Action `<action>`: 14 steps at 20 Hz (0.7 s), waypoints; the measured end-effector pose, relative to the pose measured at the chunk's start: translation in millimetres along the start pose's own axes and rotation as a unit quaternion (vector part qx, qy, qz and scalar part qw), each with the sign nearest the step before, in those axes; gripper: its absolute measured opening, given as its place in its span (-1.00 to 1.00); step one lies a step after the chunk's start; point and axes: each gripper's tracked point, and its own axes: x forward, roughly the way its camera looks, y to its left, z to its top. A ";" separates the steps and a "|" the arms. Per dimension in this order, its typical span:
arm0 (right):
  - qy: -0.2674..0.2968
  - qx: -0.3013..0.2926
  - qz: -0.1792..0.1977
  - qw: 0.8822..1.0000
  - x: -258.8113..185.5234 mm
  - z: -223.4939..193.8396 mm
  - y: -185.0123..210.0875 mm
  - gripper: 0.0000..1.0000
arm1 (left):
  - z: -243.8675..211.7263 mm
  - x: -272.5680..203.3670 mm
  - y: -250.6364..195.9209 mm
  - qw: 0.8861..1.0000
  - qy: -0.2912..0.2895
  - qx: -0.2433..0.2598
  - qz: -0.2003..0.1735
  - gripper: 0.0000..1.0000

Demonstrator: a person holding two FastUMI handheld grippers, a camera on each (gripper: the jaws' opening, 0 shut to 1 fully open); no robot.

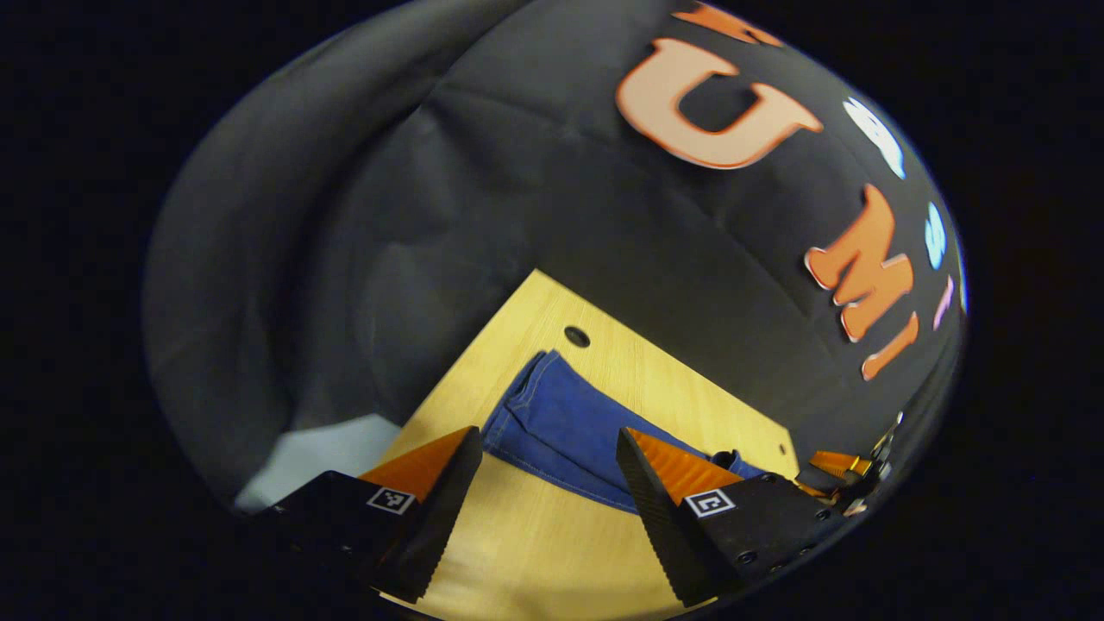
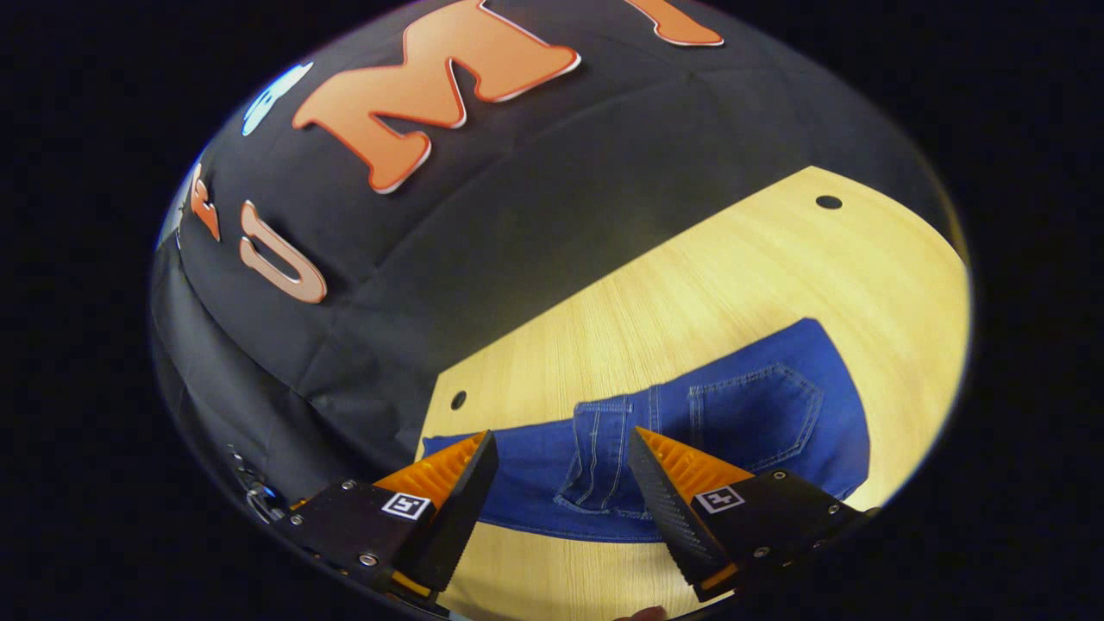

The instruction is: Grasp the waist and the cuffs of the jeans and fold them to make the two legs overlap; first hold the waist and fold one-third of the jeans toward the cuffs, then hold the cuffs and fold the remaining one-third in the same direction to finish folding.

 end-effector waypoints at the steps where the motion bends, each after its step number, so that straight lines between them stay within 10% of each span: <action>1: -0.004 0.000 0.004 1.000 -7.3 8.2 -2.2 0.91 | -1.3 7.4 4.6 0.999 0.020 -0.030 -0.010 0.95; 14: -0.006 0.018 -0.038 0.999 -30.5 47.0 -66.2 0.92 | -36.6 95.4 54.4 0.980 0.104 -0.162 0.048 0.95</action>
